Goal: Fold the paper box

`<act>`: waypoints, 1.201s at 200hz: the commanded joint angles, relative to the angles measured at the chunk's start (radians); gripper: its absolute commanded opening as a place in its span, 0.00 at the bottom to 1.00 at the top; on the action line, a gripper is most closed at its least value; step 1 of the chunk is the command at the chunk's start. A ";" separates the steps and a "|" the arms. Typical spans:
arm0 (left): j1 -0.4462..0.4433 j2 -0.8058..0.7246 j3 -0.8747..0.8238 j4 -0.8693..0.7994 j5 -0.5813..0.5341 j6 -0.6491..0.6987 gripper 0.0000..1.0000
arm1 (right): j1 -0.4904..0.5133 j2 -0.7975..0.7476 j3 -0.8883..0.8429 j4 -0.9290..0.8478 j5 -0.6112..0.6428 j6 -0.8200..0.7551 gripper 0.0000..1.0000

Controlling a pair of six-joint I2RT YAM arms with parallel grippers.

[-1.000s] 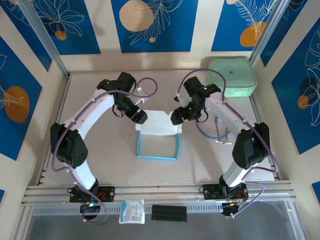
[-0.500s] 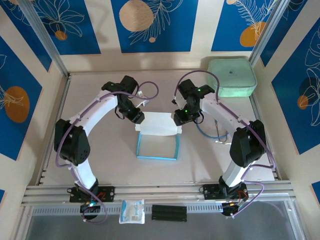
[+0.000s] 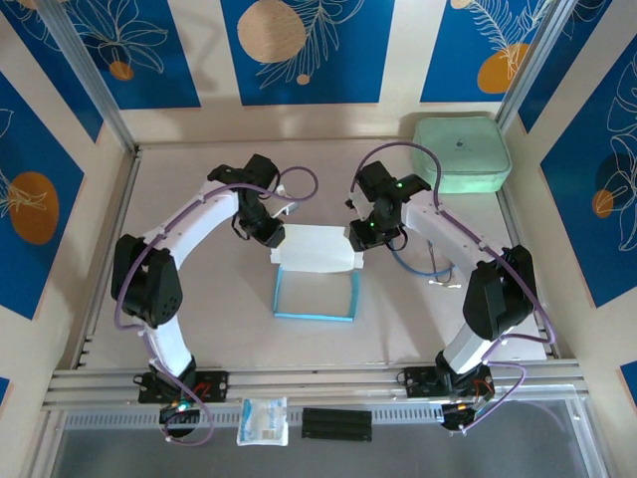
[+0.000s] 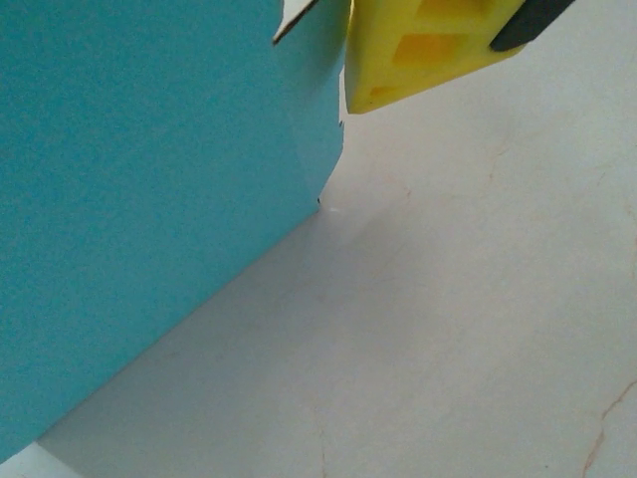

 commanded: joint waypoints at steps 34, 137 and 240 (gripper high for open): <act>-0.028 0.024 -0.016 -0.012 -0.146 -0.080 0.17 | -0.009 0.009 0.007 -0.034 0.016 0.080 0.21; -0.076 -0.053 -0.074 0.133 -0.157 -0.205 0.09 | -0.020 0.026 0.041 0.011 0.026 0.139 0.44; -0.090 -0.040 -0.046 0.131 -0.179 -0.163 0.09 | -0.075 0.104 0.107 -0.062 -0.033 -0.082 0.50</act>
